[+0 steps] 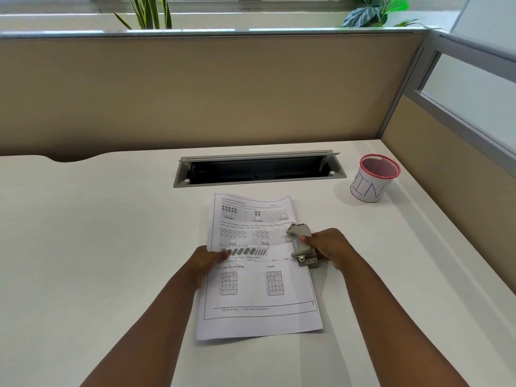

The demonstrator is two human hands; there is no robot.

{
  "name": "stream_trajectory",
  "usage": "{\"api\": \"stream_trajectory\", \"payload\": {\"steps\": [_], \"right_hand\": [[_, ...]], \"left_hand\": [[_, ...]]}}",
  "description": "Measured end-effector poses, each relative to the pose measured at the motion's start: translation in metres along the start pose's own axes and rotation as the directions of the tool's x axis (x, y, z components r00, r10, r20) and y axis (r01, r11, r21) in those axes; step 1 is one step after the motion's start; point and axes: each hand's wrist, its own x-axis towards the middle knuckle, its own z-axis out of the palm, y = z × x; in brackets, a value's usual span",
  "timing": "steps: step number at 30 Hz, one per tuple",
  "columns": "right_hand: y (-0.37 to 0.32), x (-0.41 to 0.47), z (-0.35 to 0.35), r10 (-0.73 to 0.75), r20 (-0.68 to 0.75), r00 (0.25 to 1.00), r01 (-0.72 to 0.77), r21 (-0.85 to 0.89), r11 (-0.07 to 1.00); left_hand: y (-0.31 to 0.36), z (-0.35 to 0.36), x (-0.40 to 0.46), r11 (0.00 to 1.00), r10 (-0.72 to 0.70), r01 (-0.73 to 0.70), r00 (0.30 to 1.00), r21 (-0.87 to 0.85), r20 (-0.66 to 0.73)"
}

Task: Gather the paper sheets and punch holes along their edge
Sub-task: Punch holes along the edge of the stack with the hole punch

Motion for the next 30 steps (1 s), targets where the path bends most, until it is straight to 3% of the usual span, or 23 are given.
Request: {"api": "stream_trajectory", "payload": {"steps": [7,10,16,22,26,30], "right_hand": [[-0.006,0.003,-0.005,-0.007,-0.048,0.999,-0.011,-0.366,0.93],[-0.015,0.006,-0.005,0.029,-0.073,0.997,-0.052,-0.342,0.938],[-0.023,0.021,0.007,-0.048,-0.339,0.939,-0.062,-0.306,0.95],[-0.016,0.033,0.029,-0.095,-0.396,0.913,-0.035,-0.308,0.951],[-0.01,0.037,0.035,-0.145,-0.457,0.877,-0.037,-0.366,0.93],[-0.002,0.042,0.036,-0.263,-0.509,0.82,-0.061,-0.534,0.844]], "left_hand": [[0.004,0.002,-0.006,1.0,-0.004,0.004,1.0,0.021,-0.03],[0.007,0.003,-0.009,1.0,-0.013,0.013,1.0,0.021,-0.02],[0.01,0.002,-0.012,0.999,-0.023,0.022,1.0,0.032,0.009],[0.011,0.002,-0.014,0.999,-0.026,0.025,1.0,0.025,0.007],[0.011,0.002,-0.013,0.999,-0.029,0.029,1.0,0.017,0.005],[0.011,0.003,-0.011,0.999,-0.032,0.032,0.999,0.008,-0.003]]}}
